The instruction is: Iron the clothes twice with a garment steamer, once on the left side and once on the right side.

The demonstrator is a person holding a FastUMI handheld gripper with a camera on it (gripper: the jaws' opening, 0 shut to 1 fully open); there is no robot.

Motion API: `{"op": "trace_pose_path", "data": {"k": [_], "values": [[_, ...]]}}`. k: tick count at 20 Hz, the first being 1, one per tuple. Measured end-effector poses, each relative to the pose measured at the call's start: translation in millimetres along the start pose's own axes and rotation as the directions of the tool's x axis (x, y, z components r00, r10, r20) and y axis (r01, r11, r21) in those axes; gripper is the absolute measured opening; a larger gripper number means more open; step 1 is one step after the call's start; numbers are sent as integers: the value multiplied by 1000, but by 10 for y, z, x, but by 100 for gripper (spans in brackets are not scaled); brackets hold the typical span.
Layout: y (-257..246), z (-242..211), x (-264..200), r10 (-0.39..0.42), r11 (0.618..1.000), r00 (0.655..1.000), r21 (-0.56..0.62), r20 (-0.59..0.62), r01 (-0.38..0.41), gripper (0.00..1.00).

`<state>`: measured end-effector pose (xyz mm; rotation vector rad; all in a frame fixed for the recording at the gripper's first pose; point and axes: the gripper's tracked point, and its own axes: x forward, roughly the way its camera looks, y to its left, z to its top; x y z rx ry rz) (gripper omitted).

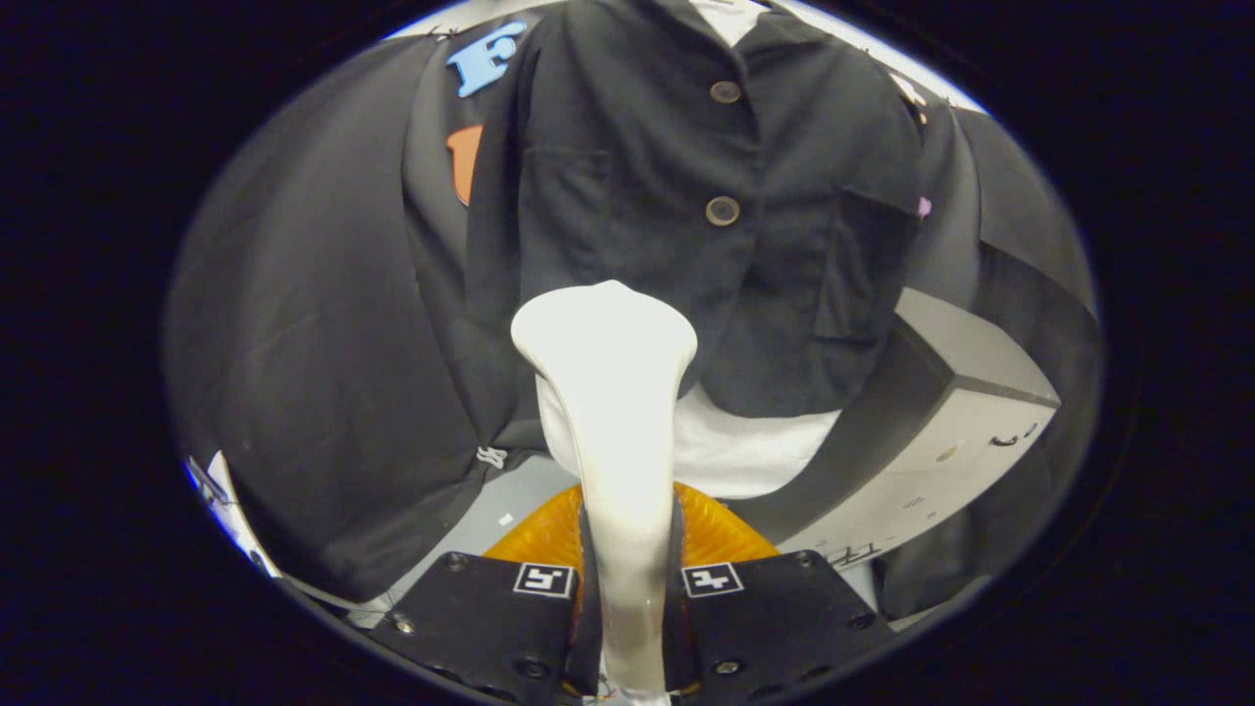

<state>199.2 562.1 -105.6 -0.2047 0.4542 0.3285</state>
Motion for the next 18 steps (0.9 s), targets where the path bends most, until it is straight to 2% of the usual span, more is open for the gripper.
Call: {"op": "trace_pose_path", "data": {"k": [5, 8, 14, 18], "values": [[-870, 105, -921, 45, 999, 990, 24, 136, -48, 27], [-1567, 33, -1550, 31, 997, 978, 67, 208, -46, 27], [-3071, -474, -2698, -48, 984, 960, 176, 276, -2, 27], [-3748, -884, -3224, -89, 978, 953, 208, 291, 27, 27]]}}
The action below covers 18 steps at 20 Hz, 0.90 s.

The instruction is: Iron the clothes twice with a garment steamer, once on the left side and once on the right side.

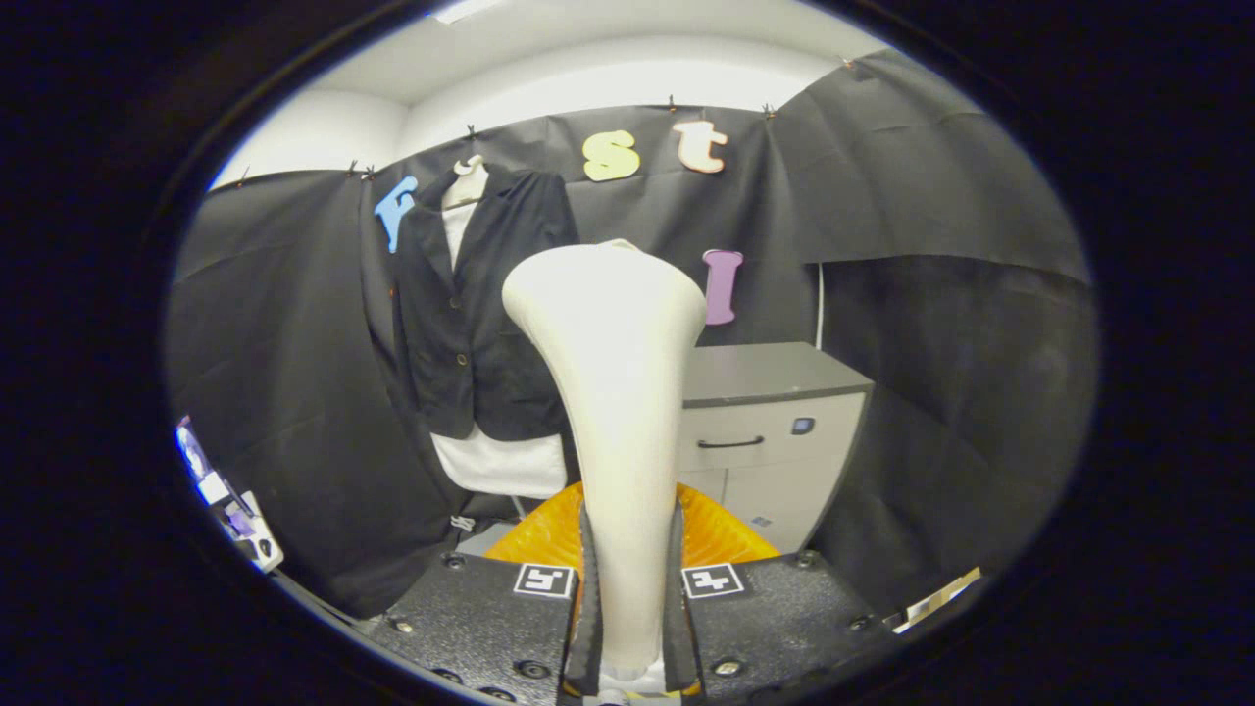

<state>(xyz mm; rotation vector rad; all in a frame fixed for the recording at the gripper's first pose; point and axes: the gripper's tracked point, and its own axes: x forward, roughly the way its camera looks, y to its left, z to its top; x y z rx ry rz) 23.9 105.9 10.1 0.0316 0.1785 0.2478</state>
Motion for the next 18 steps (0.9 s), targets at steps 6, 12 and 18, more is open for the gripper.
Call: {"op": "trace_pose_path", "data": {"k": [6, 12, 18], "values": [[-444, -319, -682, -58, 998, 997, -35, 55, 60, 27], [-456, -540, -949, -74, 995, 993, -54, 89, 79, 27], [-404, -592, -983, -74, 995, 992, -60, 100, 80, 27]]}}
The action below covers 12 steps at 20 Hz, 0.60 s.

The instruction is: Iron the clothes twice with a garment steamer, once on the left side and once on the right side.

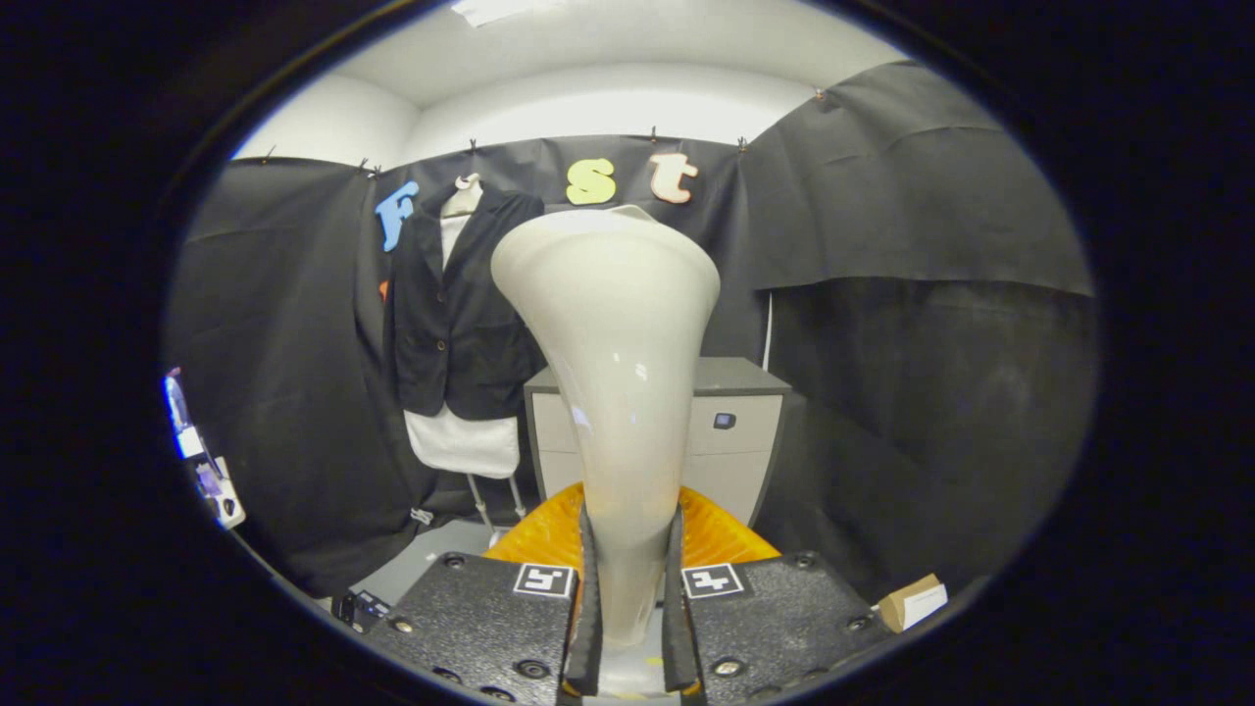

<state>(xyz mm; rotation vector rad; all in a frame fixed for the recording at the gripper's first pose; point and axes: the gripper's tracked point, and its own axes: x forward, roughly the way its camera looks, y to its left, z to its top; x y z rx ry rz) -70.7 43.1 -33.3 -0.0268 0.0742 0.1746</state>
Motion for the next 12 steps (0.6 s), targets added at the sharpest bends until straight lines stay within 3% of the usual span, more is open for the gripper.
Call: {"op": "trace_pose_path", "data": {"k": [12], "values": [[-20, 112, 60, 2, 1000, 1000, 8, 23, -2, 27]]}}
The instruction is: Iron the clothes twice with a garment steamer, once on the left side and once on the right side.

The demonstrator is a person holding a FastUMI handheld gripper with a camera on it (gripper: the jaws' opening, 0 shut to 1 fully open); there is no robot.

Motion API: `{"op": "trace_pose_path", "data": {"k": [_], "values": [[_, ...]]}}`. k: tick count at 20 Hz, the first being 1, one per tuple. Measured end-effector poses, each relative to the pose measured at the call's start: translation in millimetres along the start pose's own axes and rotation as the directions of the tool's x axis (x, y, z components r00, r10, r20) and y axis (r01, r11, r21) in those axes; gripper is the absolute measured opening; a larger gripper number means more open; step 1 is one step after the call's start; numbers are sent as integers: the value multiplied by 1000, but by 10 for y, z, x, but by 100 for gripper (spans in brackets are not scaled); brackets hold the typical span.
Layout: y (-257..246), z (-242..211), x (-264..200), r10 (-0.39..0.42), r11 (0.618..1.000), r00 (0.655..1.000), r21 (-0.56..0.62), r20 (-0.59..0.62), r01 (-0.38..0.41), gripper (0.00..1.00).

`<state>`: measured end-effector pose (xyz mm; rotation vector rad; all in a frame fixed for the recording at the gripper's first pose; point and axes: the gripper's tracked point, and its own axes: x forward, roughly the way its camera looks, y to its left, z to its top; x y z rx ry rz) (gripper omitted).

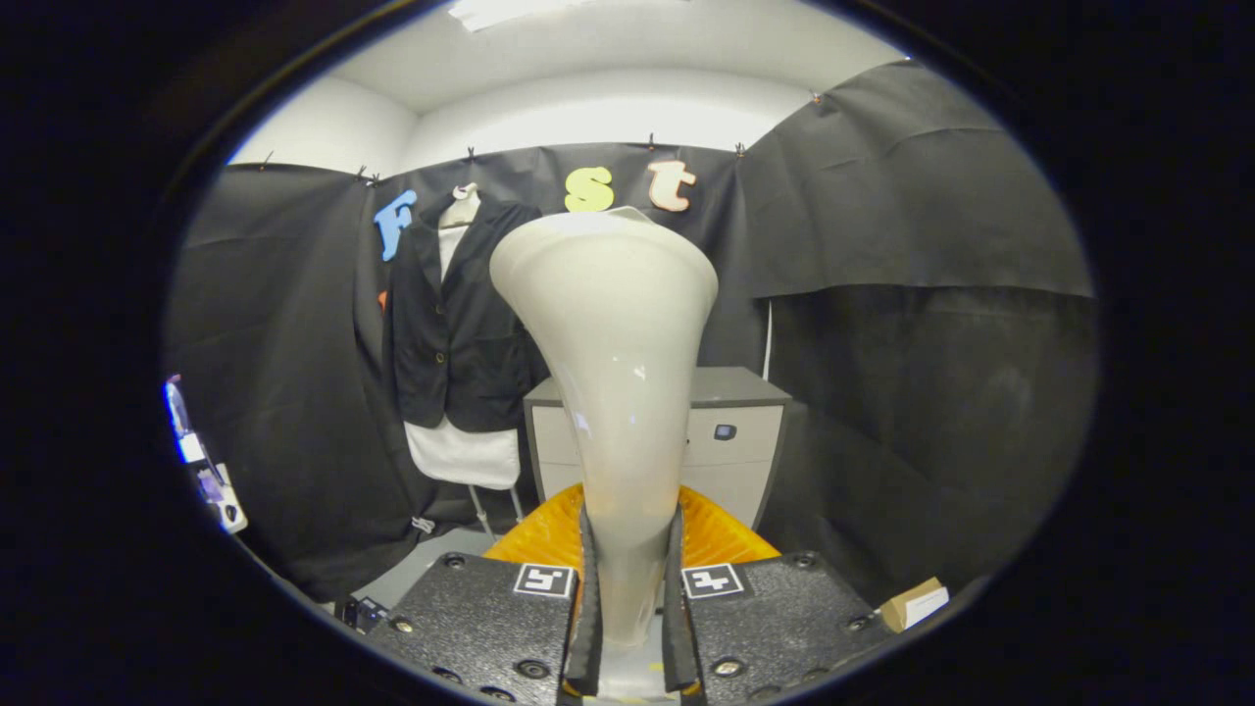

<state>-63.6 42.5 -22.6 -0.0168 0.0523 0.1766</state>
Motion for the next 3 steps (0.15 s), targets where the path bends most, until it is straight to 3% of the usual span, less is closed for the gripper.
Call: {"op": "trace_pose_path", "data": {"k": [3], "values": [[3, 26, 11, 5, 1000, 1000, 3, 5, -5, 27]]}}
